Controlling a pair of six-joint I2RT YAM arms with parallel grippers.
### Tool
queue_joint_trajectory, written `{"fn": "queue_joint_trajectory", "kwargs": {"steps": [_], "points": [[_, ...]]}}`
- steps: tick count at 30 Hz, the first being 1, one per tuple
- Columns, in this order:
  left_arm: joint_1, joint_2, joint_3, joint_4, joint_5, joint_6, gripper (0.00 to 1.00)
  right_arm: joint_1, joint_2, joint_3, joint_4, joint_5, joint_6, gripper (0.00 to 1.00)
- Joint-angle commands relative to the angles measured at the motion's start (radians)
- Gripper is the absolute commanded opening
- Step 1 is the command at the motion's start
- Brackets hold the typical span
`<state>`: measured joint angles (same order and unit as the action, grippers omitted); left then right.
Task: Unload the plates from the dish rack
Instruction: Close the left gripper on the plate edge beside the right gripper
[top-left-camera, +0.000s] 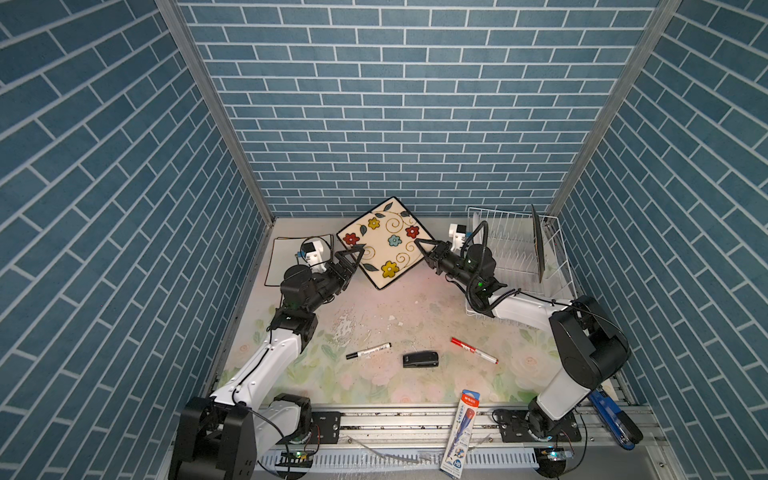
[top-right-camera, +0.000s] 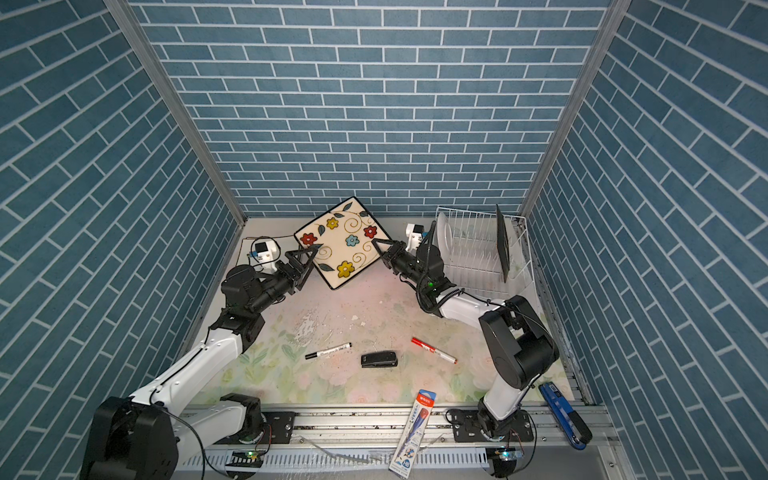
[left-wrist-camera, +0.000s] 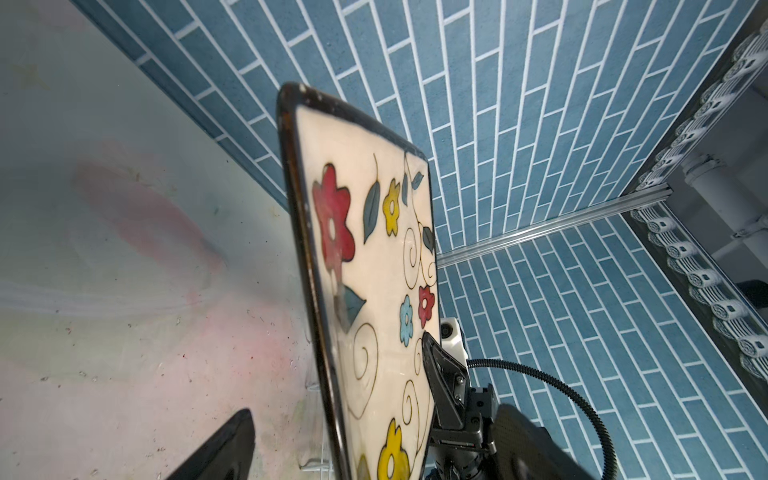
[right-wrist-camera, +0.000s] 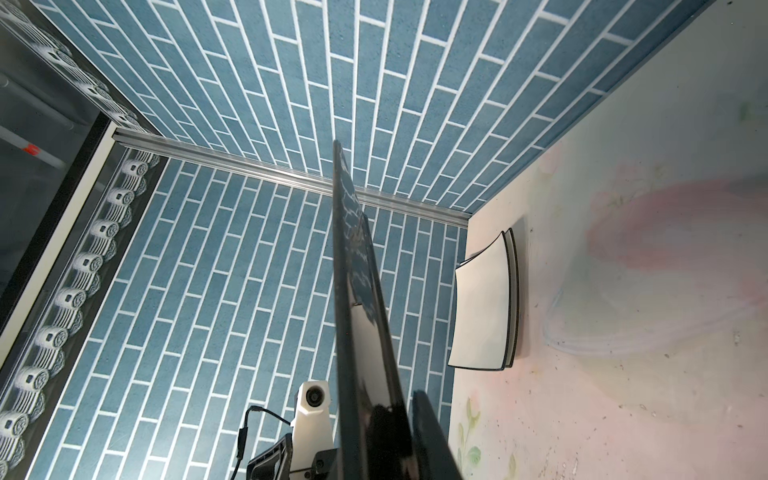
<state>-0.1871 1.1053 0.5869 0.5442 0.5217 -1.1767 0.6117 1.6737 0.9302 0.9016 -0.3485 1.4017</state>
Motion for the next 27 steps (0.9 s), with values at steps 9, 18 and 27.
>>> {"fn": "queue_joint_trajectory", "kwargs": {"steps": [9, 18, 27], "points": [[-0.024, 0.067, 0.035, 0.126, 0.019, -0.020, 0.64, 0.017, -0.042, 0.035, 0.278, -0.005, 0.157, 0.00], [-0.031, 0.085, 0.021, 0.180, 0.014, -0.044, 0.42, 0.029, -0.028, 0.052, 0.279, -0.007, 0.162, 0.00], [-0.032, 0.089, 0.012, 0.186, 0.012, -0.049, 0.36, 0.035, -0.019, 0.064, 0.278, -0.009, 0.167, 0.00]]}}
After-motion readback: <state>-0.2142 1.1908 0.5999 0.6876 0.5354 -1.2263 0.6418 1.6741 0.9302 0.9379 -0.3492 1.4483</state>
